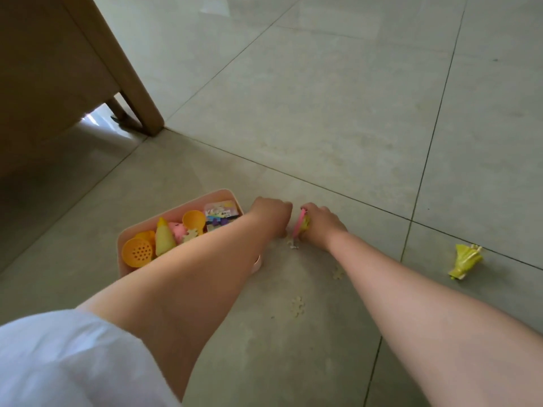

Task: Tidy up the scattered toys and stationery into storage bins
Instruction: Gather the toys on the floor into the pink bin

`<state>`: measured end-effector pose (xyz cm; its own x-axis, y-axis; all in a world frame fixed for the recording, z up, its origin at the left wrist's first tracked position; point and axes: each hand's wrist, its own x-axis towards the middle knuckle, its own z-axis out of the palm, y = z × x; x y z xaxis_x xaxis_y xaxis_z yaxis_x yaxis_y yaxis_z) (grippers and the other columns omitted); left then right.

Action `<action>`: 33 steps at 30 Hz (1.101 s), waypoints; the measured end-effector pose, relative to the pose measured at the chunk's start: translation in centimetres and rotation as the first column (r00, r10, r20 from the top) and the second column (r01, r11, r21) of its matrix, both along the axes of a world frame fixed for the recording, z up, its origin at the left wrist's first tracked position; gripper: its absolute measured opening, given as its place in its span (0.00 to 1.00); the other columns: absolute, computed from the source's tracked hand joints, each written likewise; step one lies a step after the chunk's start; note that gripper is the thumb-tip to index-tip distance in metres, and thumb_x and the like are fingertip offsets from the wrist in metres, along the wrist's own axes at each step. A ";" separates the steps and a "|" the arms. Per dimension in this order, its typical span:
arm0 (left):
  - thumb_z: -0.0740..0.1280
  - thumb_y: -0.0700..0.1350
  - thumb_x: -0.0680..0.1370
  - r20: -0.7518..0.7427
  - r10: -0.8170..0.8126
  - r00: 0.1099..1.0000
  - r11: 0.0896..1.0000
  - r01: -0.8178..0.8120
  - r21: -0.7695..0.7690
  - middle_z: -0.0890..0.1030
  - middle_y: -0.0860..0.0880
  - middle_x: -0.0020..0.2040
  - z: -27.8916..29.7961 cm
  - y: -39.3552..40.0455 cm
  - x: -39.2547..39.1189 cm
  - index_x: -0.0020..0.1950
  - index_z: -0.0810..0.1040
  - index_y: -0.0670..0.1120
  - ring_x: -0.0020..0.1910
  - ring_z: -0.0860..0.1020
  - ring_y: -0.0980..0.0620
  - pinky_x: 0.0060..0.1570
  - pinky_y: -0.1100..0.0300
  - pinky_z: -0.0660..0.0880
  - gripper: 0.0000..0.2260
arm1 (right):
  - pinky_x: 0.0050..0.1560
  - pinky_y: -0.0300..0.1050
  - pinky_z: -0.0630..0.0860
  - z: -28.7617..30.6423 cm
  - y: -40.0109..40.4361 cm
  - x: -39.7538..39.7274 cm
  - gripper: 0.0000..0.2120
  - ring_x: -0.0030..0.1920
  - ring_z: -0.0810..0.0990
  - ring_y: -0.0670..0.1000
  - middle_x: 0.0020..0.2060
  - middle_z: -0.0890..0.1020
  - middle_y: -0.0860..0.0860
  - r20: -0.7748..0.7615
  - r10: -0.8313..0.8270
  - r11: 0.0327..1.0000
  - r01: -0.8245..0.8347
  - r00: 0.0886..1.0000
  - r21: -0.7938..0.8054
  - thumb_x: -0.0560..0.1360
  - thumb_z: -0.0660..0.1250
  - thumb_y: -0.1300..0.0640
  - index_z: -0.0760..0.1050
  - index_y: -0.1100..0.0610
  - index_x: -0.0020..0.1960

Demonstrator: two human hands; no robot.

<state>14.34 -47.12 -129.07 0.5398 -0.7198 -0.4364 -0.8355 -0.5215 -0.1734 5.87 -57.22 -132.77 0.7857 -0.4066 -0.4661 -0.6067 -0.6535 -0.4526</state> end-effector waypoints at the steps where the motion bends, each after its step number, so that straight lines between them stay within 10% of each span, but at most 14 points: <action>1: 0.65 0.51 0.76 -0.022 0.040 0.999 0.998 -0.041 -0.056 0.77 0.45 0.59 0.8 0.3 0.6 0.65 0.68 0.45 0.57 0.77 0.43 0.48 0.55 0.68 0.20 | 0.64 0.51 0.70 0.4 0.2 0.4 0.33 0.66 0.70 0.62 0.66 0.68 0.58 0.030 -0.036 0.999 0.036 0.999 0.016 0.70 0.70 0.47 0.62 0.49 0.72; 9: 0.62 0.55 0.78 -0.140 0.379 0.915 0.896 -0.401 -0.190 0.78 0.44 0.57 7.7 6.0 5.9 0.62 0.75 0.43 0.54 0.76 0.44 0.48 0.54 0.72 0.20 | 0.57 0.49 0.75 4.5 4.7 4.7 0.36 0.59 0.77 0.56 0.62 0.76 0.52 0.276 -0.120 0.963 0.044 0.953 0.267 0.68 0.71 0.39 0.63 0.50 0.70; 21: 0.62 0.52 0.80 -0.123 0.765 0.632 0.634 -0.706 0.316 0.78 0.39 0.54 9.4 19.0 2.5 0.65 0.71 0.38 0.50 0.78 0.43 0.54 0.52 0.75 0.21 | 0.56 0.47 0.72 7.0 16.1 6.4 0.37 0.63 0.74 0.56 0.65 0.74 0.52 0.278 0.279 0.873 -0.364 0.919 0.326 0.68 0.68 0.34 0.66 0.52 0.71; 28: 0.65 0.51 0.79 -0.063 0.683 0.727 0.688 -0.613 0.388 0.79 0.43 0.60 8.9 21.1 0.8 0.64 0.75 0.40 0.56 0.78 0.46 0.51 0.57 0.73 0.19 | 0.51 0.48 0.79 6.0 20.4 6.0 0.29 0.48 0.82 0.54 0.55 0.78 0.49 0.250 0.300 0.825 -0.382 0.921 0.416 0.72 0.62 0.35 0.67 0.49 0.68; 33: 0.62 0.38 0.78 -0.112 0.651 0.750 0.758 -0.638 0.133 0.77 0.45 0.60 8.4 22.0 1.7 0.65 0.73 0.44 0.55 0.75 0.47 0.55 0.57 0.71 0.15 | 0.51 0.55 0.81 6.4 21.1 6.1 0.24 0.46 0.83 0.55 0.51 0.80 0.54 0.176 0.197 0.854 -0.257 0.964 0.452 0.75 0.60 0.37 0.69 0.55 0.61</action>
<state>16.00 -25.12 -120.66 0.7895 -0.1819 -0.5861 -0.3239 -0.9347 -0.1462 11.95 -36.10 -126.41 0.8910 0.0319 -0.4529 -0.3893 -0.4595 -0.7983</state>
